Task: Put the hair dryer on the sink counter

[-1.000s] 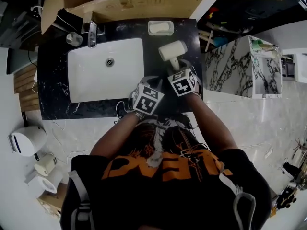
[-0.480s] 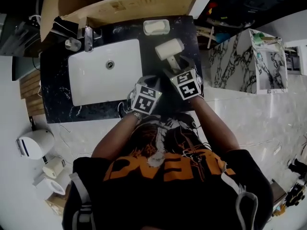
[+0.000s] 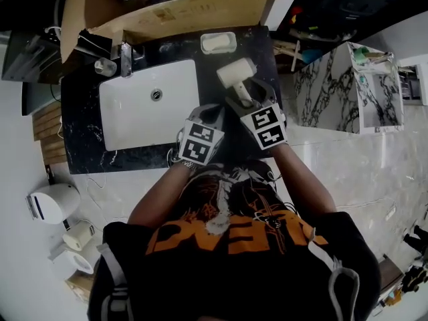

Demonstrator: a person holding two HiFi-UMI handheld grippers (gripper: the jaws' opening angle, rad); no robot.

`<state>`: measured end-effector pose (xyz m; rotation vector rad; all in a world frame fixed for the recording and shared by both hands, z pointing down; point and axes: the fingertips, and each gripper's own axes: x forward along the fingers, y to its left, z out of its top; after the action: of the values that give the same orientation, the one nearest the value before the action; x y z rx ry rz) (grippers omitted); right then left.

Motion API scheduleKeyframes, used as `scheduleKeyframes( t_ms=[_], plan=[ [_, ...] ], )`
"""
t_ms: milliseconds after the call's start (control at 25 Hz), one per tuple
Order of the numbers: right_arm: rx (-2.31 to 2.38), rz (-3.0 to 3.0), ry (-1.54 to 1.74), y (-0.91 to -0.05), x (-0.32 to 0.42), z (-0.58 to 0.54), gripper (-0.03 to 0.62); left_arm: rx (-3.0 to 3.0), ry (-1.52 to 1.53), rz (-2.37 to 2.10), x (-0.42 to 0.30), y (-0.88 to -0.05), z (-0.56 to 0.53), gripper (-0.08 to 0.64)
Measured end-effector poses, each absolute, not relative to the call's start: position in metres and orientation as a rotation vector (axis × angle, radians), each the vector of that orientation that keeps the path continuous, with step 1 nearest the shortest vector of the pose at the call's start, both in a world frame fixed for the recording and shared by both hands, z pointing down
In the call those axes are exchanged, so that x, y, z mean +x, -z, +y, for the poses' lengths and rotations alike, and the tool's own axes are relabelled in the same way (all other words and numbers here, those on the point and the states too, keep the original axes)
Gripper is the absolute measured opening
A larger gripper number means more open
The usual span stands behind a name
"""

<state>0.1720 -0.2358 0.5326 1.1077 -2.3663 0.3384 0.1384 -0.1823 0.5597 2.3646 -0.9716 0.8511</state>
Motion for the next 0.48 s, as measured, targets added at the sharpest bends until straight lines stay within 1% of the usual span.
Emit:
scheduleKeyframes(
  t_ms=[200,480],
  plan=[
    [1.126,-2.483,-0.297,-0.496,0.159,-0.235,0.315,2.465,-0.713,-1.035,0.134,-0.519,-0.191,0.023],
    [1.216,-2.670,-0.150,-0.410,0.149,-0.226,0.249,2.607,-0.511,-1.156,0.113,-0.443,-0.200,0.021]
  ],
)
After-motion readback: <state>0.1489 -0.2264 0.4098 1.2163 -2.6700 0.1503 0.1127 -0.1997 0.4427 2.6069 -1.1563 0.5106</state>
